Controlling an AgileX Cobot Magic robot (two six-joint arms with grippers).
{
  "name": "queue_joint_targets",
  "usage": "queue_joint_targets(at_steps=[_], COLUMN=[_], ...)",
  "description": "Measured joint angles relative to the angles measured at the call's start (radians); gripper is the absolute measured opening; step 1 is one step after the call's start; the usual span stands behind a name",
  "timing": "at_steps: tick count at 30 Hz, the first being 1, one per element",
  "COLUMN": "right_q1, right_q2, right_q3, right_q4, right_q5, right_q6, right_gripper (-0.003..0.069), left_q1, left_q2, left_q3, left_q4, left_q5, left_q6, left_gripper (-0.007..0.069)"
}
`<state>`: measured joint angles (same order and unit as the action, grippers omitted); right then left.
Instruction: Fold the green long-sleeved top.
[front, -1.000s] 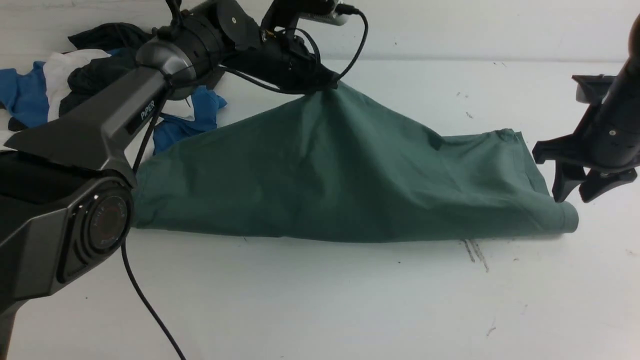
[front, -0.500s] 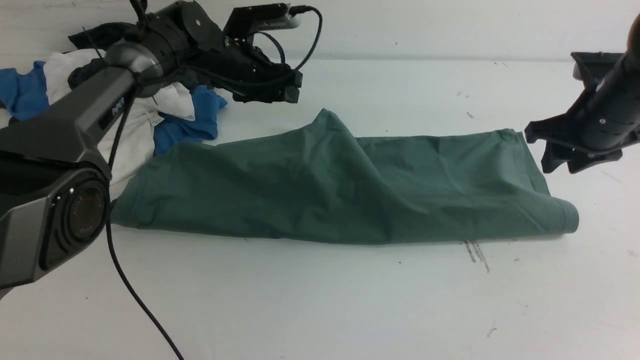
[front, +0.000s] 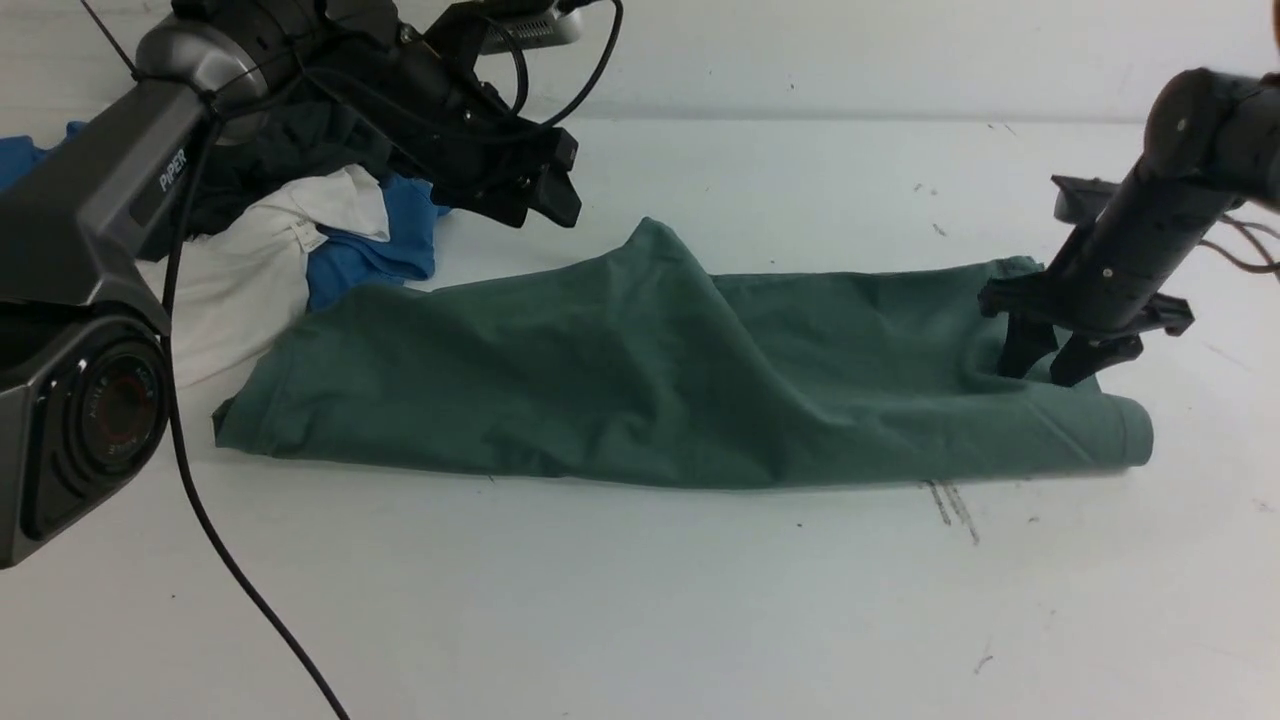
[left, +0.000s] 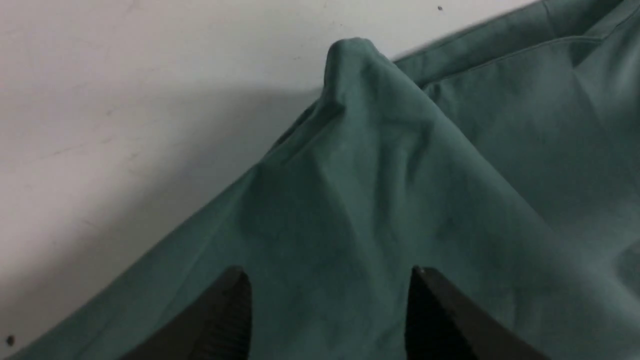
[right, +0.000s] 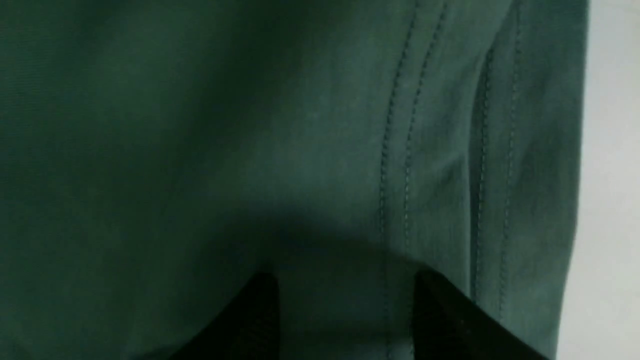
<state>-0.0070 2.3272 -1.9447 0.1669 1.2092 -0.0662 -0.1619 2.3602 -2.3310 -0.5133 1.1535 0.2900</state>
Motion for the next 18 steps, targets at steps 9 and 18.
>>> queue_joint_targets(at_steps=[9,18], right_q1=[-0.016,-0.018], right_q2=[0.026,0.058], right_q3=[-0.094,-0.102], right_q4=[-0.011,-0.013], right_q5=[0.014,0.018], right_q6=[-0.001,-0.004], right_gripper=[0.0363,0.0362], left_q1=[0.0,0.0], left_q2=[0.0,0.0], left_q3=[0.0,0.0], left_q4=[0.002,0.002], left_q5=[-0.001,-0.007], left_q6=[0.0,0.001], left_gripper=[0.0395,0.0395])
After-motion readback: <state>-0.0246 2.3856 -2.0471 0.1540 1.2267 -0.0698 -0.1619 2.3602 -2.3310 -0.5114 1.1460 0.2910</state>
